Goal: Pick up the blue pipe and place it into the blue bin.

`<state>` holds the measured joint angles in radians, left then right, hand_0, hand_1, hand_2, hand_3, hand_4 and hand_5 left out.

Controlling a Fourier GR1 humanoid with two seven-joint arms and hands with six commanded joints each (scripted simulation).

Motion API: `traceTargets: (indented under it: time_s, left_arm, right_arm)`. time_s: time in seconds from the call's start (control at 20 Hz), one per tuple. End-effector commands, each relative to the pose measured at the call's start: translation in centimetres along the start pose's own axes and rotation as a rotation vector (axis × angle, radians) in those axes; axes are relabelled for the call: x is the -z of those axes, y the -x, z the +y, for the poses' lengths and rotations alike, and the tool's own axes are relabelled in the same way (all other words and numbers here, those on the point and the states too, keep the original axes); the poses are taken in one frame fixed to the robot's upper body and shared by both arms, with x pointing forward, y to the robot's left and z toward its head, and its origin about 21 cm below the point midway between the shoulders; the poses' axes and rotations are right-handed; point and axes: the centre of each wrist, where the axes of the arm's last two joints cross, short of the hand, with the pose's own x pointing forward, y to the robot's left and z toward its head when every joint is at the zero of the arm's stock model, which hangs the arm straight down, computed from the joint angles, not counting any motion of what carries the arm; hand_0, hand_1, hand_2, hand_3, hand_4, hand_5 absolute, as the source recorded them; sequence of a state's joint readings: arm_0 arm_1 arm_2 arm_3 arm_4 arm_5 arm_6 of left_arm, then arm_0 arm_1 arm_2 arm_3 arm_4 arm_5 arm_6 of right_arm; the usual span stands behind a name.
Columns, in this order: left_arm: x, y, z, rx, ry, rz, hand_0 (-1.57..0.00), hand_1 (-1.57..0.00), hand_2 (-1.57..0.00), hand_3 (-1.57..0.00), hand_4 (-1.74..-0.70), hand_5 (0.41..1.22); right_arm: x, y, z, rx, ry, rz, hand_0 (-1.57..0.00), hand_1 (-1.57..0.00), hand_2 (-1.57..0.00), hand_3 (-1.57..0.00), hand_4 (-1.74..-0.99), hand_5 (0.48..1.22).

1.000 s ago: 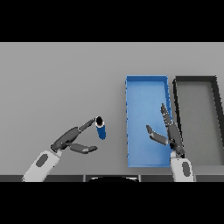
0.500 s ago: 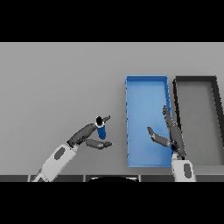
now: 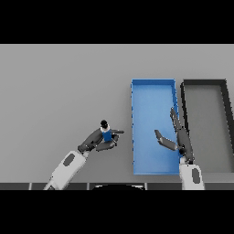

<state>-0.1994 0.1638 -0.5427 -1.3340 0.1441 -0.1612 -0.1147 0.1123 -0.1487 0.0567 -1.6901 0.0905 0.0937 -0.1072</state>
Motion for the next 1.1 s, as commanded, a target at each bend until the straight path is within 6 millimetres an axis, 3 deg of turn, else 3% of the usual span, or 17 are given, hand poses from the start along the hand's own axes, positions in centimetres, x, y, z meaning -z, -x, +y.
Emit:
traceTargets:
  time_s: [0.0,0.15,0.35,0.6,0.8,1.05]
  left_arm:
    - [0.0,-0.2,-0.2,0.006,-0.003,-0.011,-1.11,-1.17,-1.21,-1.16,-1.57,1.060]
    - [0.0,-0.3,-0.6,0.061,-0.020,-0.031,-1.33,-1.37,-1.39,-1.31,-1.65,1.139]
    - [0.7,-2.2,-1.3,0.056,0.000,-0.148,-1.47,-1.49,-1.50,-1.40,-1.70,1.187]
    - [1.6,-6.0,-1.7,0.069,0.062,-0.273,-1.54,-1.54,-1.55,-1.44,-1.72,1.210]
    - [2.0,-8.0,-1.9,0.077,0.108,-0.257,-1.56,-1.56,-1.56,-1.45,-1.72,1.216]
    - [2.1,-8.6,-2.2,0.092,0.129,-0.239,-1.57,-1.57,-1.57,-1.44,-1.73,1.219]
  right_arm:
    - [0.0,-0.1,0.0,-0.006,-0.001,-0.012,0.00,0.00,0.00,0.00,-1.259,0.614]
    - [0.0,0.0,0.3,-0.003,-0.014,-0.004,0.00,0.00,0.00,0.00,-1.255,0.616]
    - [-0.1,-0.3,0.5,-0.011,-0.009,-0.008,0.00,0.00,0.00,0.00,-1.244,0.623]
    - [0.0,-0.2,0.3,-0.035,-0.019,-0.007,0.00,0.00,0.00,0.00,-1.221,0.631]
    - [-0.4,0.1,0.2,-0.029,-0.016,-0.010,0.00,0.00,0.00,0.00,-1.215,0.639]
    - [0.1,0.0,-0.2,-0.028,-0.026,-0.010,0.00,0.00,0.00,0.00,-1.184,0.629]
